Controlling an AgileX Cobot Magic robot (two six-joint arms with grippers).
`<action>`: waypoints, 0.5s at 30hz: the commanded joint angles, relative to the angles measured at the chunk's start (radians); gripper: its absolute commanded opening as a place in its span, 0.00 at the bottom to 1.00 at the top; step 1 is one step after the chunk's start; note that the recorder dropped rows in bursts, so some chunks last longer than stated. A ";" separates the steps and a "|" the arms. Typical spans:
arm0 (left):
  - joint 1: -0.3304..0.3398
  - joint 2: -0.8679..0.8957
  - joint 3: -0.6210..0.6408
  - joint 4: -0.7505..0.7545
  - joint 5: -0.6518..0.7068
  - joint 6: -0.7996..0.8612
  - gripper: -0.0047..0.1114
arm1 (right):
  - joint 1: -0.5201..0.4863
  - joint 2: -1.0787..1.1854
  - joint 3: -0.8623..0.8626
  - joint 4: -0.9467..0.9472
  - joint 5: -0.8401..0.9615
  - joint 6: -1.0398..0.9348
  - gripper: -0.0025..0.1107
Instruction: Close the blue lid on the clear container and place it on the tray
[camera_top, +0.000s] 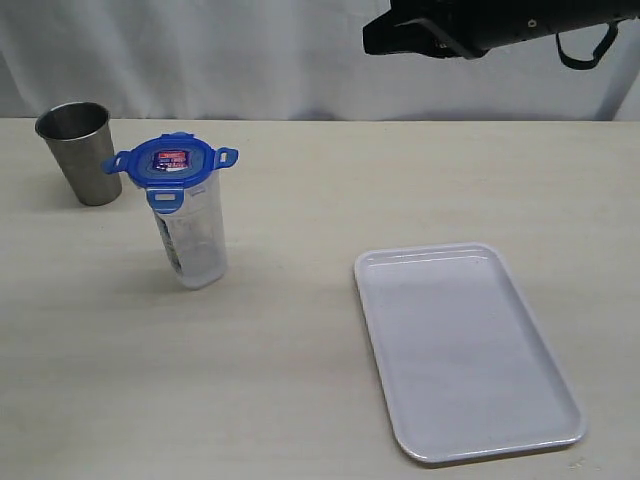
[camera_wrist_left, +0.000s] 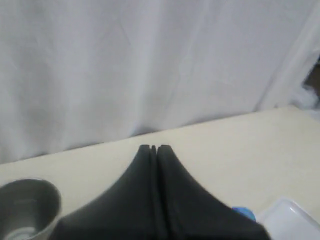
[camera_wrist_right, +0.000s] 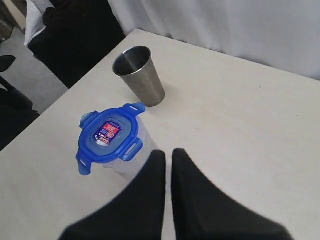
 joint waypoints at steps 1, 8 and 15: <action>-0.036 0.133 -0.003 0.000 0.065 0.218 0.04 | -0.007 -0.012 0.004 0.061 0.042 -0.095 0.06; -0.412 0.006 0.001 -0.017 -1.429 0.405 0.04 | -0.007 -0.012 0.004 0.067 0.006 -0.106 0.06; -0.419 -0.133 0.047 -0.178 -1.136 0.524 0.04 | -0.007 -0.012 0.004 0.059 -0.004 -0.051 0.06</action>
